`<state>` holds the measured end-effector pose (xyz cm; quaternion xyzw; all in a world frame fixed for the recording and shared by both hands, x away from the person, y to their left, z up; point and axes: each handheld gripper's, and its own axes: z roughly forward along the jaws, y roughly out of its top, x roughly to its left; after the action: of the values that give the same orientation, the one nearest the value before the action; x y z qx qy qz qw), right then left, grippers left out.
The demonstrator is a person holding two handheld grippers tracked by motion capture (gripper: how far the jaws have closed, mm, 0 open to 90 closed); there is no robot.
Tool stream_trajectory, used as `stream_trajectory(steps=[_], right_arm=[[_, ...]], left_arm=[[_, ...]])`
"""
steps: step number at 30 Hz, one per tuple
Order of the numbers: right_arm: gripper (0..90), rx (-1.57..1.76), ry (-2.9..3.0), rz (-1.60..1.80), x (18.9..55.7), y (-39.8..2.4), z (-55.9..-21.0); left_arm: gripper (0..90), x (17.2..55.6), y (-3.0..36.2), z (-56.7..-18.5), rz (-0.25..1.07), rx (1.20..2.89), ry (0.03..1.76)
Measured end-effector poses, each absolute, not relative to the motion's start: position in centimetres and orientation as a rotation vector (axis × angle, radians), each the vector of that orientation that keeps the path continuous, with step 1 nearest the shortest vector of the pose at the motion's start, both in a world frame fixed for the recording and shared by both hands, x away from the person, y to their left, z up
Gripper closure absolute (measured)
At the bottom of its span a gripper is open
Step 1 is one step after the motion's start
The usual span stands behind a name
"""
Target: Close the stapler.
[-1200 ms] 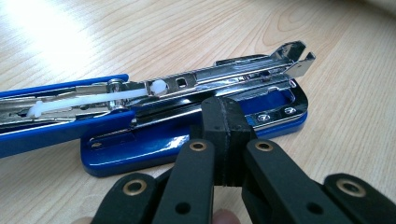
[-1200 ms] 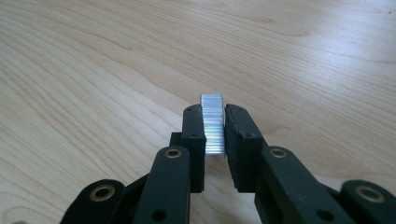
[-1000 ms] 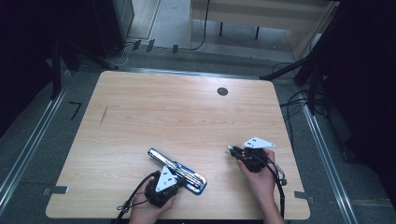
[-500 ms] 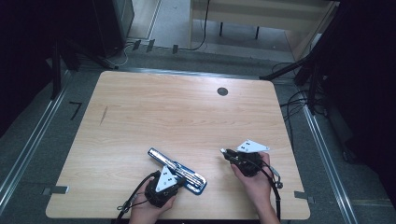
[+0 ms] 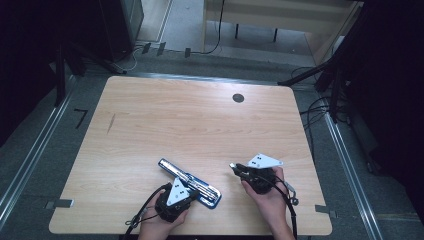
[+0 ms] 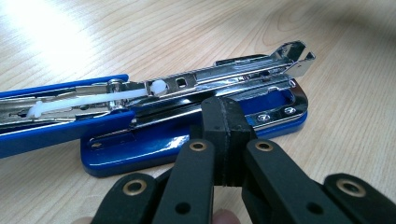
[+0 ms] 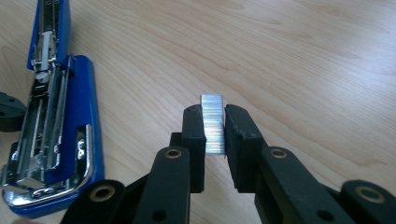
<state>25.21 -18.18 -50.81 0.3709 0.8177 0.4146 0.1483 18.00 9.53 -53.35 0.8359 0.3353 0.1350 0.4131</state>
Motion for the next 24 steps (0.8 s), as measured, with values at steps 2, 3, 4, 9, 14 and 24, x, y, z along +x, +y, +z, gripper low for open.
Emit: stream_trajectory(steps=[2, 3, 4, 9, 14, 24], right_arm=[[80.0, 1.056, 2.356, 1.197, 25.0, -17.9, -50.8], [80.0, 1.056, 2.362, 1.199, 24.8, -17.8, -50.7], [80.0, 1.046, 2.365, 1.198, 24.7, -17.7, -50.7], [80.0, 1.025, 2.394, 1.208, 24.1, -17.0, -50.6], [80.0, 0.999, 2.411, 1.215, 23.6, -16.6, -50.4], [80.0, 0.967, 2.444, 1.233, 22.7, -15.8, -50.0]], left_arm=[[90.0, 18.0, 9.5, -53.4, 0.339, 2.102, 0.843], [90.0, 18.0, 9.5, -53.4, 0.340, 2.102, 0.843], [90.0, 18.0, 9.5, -53.4, 0.340, 2.102, 0.843], [90.0, 18.0, 9.5, -53.4, 0.341, 2.101, 0.843], [90.0, 18.0, 9.5, -53.4, 0.341, 2.101, 0.843], [90.0, 18.0, 9.5, -53.4, 0.341, 2.101, 0.843]])
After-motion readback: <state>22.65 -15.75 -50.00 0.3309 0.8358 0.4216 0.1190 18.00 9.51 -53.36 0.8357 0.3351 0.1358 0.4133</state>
